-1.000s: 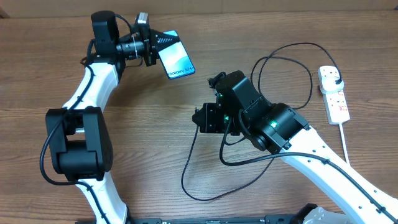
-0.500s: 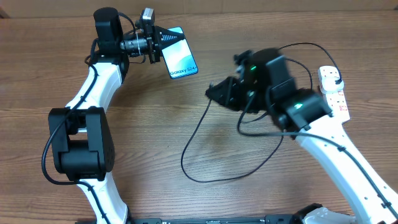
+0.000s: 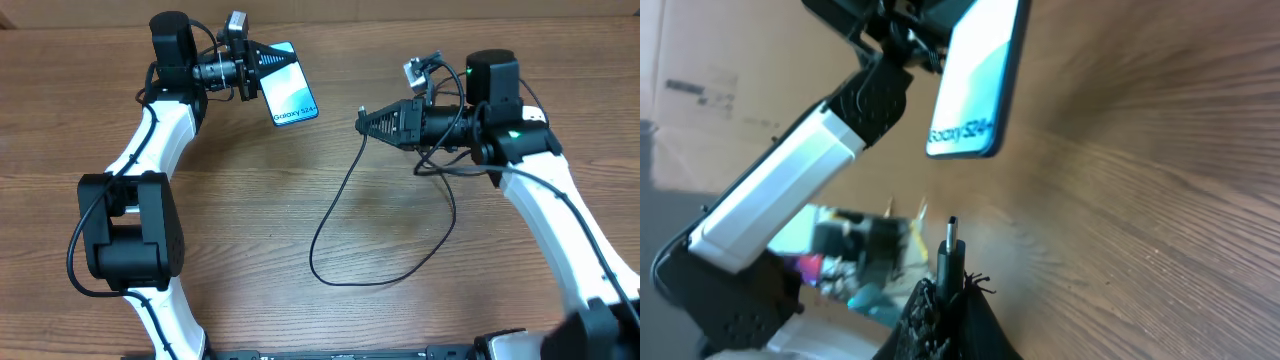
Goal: Plug charger to phone and switch on socket
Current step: 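Raise the connector with the right gripper and swing it left toward the phone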
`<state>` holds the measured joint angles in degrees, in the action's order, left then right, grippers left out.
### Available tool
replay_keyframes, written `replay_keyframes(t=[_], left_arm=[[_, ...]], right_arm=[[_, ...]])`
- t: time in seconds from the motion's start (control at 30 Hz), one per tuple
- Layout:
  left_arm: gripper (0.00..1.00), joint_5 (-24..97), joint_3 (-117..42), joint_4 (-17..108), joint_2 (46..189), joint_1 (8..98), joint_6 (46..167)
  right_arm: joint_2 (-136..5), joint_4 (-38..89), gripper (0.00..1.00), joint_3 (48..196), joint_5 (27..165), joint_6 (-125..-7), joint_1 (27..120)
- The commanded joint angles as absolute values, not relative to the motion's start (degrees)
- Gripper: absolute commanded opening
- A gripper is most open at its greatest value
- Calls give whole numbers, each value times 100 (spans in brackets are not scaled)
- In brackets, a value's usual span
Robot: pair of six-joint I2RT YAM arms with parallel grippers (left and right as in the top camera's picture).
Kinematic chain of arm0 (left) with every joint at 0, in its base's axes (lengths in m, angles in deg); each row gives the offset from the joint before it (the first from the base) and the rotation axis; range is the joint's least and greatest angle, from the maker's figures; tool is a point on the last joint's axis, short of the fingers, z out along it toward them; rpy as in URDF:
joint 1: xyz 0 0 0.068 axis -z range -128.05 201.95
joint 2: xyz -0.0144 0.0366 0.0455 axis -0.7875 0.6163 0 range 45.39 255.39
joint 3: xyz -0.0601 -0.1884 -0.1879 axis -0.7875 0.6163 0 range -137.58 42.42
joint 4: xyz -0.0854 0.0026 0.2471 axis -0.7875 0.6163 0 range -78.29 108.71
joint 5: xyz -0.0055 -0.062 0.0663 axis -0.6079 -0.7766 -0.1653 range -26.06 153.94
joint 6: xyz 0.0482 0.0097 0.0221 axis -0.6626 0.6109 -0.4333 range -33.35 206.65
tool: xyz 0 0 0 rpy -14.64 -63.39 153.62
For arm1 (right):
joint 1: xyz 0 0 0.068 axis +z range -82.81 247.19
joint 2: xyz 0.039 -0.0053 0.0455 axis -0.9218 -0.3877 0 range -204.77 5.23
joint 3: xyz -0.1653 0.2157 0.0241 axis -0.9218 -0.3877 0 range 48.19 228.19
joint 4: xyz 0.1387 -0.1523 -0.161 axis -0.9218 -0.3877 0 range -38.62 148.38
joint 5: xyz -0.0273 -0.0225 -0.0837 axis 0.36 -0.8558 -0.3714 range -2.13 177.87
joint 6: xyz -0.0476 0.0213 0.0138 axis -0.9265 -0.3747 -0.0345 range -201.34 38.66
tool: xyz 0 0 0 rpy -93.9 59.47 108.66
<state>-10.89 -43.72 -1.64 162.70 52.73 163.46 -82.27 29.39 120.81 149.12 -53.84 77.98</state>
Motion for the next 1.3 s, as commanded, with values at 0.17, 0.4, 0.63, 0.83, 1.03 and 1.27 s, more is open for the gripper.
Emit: replay_keyframes(t=[0.17, 0.4, 0.63, 0.83, 1.03, 1.27], left_arm=[[4, -1096, -4410, -210, 16130, 5290, 16466], [4, -938, -4410, -214, 16130, 5288, 16464], [4, -809, -4410, -231, 16130, 5288, 16453], [4, -746, -4410, -231, 16130, 5288, 16440], [4, -722, -4410, -260, 16130, 5266, 16438], [4, -672, -4410, -531, 16130, 5273, 16440]], right_arm=[[-9294, 3824, 4, 11981, 16302, -5888, 7767], [-9499, 4427, 4, 11981, 16298, -5895, 7767], [-9746, 5021, 4, 11981, 16298, -5893, 7767], [-9908, 5085, 4, 11981, 16296, -6083, 7767], [-10050, 5083, 4, 11856, 16302, -6341, 7773], [-10113, 5605, 4, 11187, 16556, -6774, 7771]])
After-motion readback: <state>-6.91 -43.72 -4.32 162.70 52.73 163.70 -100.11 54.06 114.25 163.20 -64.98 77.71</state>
